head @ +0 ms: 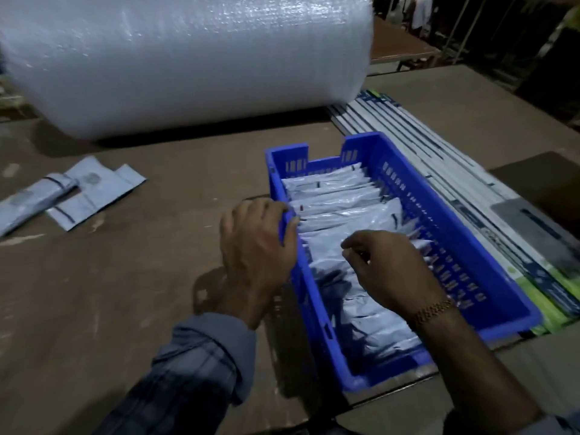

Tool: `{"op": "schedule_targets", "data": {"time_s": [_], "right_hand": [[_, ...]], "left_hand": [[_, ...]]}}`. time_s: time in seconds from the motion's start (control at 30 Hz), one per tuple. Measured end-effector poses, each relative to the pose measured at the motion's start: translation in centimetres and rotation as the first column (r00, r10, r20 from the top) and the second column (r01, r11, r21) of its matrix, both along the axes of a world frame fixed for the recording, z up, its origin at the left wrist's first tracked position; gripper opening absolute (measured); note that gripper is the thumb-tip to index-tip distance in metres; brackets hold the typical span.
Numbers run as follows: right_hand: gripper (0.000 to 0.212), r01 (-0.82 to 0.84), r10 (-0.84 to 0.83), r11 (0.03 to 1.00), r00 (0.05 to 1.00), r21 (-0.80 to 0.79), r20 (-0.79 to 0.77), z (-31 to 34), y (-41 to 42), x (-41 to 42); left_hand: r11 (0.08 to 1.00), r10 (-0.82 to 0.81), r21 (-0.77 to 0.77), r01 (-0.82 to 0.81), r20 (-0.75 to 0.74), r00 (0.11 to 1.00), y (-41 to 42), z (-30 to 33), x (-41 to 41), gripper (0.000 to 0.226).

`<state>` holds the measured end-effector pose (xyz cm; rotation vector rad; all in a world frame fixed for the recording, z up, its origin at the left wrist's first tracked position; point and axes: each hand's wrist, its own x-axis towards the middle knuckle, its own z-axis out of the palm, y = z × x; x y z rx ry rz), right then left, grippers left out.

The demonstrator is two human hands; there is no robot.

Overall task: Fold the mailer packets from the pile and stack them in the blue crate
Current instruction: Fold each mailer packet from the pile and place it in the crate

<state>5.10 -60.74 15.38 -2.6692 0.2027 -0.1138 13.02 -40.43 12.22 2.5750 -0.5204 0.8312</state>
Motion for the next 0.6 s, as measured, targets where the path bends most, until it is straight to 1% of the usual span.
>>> {"op": "schedule_targets", "data": {"time_s": [0.1,0.17,0.2,0.27,0.33,0.43,0.47,0.53,0.6], "right_hand": [[0.016,-0.053,0.048,0.998,0.992,0.034,0.12,0.5,6.1,1.9],[0.02,-0.11,0.101,0.992,0.986,0.064,0.136,0.4,10.3,3.2],[0.024,-0.142,0.131,0.987,0.982,0.075,0.139,0.1,12.4,3.9],[0.026,-0.213,0.203,0.974,0.972,0.079,0.119,-0.9,16.2,5.6],[0.022,-0.276,0.273,0.96,0.96,0.049,0.06,-2.2,19.9,7.5],[0.021,-0.343,0.343,0.939,0.939,0.005,0.011,-4.4,24.9,10.7],[0.021,-0.355,0.355,0.935,0.935,-0.014,0.006,-5.2,26.6,11.8],[0.021,-0.369,0.369,0.929,0.93,-0.029,-0.004,-6.8,30.0,14.2],[0.021,-0.385,0.385,0.923,0.923,-0.022,-0.024,-8.3,33.5,16.8]], "left_hand": [[0.988,0.155,0.023,-0.153,-0.095,0.983,8.0,-2.0,1.8,0.038],[0.972,0.234,0.048,-0.229,-0.177,0.956,14.3,-3.9,2.4,0.041],[0.96,0.278,0.064,-0.271,-0.246,0.929,17.6,-5.1,2.7,0.043],[0.93,0.364,0.094,-0.357,-0.389,0.846,24.0,-7.4,3.0,0.048],[0.893,0.43,0.116,-0.435,-0.507,0.747,29.9,-9.7,3.3,0.053],[0.841,0.505,0.177,-0.512,-0.599,0.621,37.5,-11.4,4.7,0.06],[0.829,0.504,0.17,-0.533,-0.638,0.582,39.8,-11.8,5.6,0.065],[0.804,0.492,0.144,-0.577,-0.705,0.511,43.7,-12.7,7.3,0.085],[0.749,0.55,0.226,-0.623,-0.738,0.392,46.8,-14.0,8.6,0.109]]}}
